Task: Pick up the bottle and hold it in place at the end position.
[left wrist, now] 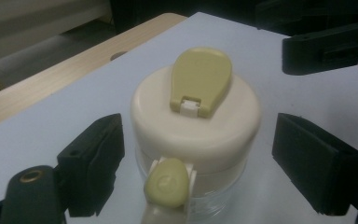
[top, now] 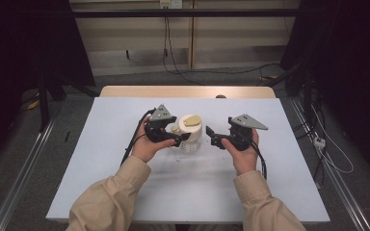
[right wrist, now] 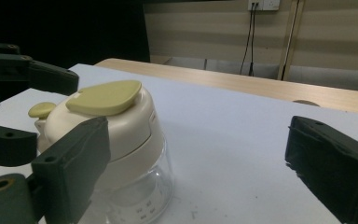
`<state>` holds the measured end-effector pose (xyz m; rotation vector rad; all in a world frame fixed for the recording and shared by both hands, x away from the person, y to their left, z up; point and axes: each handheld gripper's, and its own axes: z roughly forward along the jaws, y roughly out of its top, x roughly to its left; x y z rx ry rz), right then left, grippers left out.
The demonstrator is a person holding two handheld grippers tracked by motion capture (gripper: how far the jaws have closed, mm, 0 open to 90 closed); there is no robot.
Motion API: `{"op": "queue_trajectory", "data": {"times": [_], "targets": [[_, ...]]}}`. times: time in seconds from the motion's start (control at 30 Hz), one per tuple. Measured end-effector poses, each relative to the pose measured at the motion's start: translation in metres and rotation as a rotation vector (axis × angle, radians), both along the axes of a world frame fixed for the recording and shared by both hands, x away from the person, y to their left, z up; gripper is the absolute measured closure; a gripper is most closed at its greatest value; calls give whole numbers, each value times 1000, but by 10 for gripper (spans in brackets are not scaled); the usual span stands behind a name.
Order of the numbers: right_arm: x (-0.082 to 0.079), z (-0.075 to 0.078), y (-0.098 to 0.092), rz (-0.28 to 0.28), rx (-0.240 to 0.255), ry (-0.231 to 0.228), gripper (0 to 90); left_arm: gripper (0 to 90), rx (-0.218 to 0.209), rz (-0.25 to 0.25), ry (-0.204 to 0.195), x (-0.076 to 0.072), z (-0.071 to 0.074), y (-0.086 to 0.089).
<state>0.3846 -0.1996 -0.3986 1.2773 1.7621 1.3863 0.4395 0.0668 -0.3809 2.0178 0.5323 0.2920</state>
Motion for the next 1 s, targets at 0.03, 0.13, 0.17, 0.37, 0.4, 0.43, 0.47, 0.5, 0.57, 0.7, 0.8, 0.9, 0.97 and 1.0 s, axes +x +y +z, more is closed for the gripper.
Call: {"op": "queue_trajectory", "data": {"times": [0.03,0.13,0.17,0.37,0.4,0.43,0.47,0.5,0.57,0.7,0.8,0.9,0.97,1.0], "targets": [[1,0,0,1,-4,0,70,175,10,0,-2,0,0,0],[2,0,2,0,-9,5,71,165,40,-4,23,3,-9,2],[2,0,2,-1,-10,5,71,163,33,-1,33,4,-12,4],[4,-1,3,-1,-8,11,73,161,41,-10,71,8,-26,2],[5,-1,3,-2,-7,13,73,151,43,-6,69,8,-27,-1],[5,-1,3,-4,-7,10,73,146,28,-8,66,9,-29,-4],[6,-1,3,-3,-7,10,73,146,15,-14,72,9,-31,-7],[6,0,3,-3,-6,11,73,146,16,-20,76,10,-33,-10],[7,0,3,-4,-7,12,73,122,27,-13,67,11,-38,-15],[10,0,1,-11,-7,19,73,99,3,4,62,13,-44,-20],[11,0,0,-16,-8,22,73,98,26,4,34,13,-44,-22],[12,-1,0,-22,-11,22,73,104,33,5,22,11,-43,-22],[14,-2,1,-22,-14,24,98,109,36,3,21,11,-42,-22],[14,-2,1,-17,-14,26,121,109,35,2,18,11,-42,-22]]}}
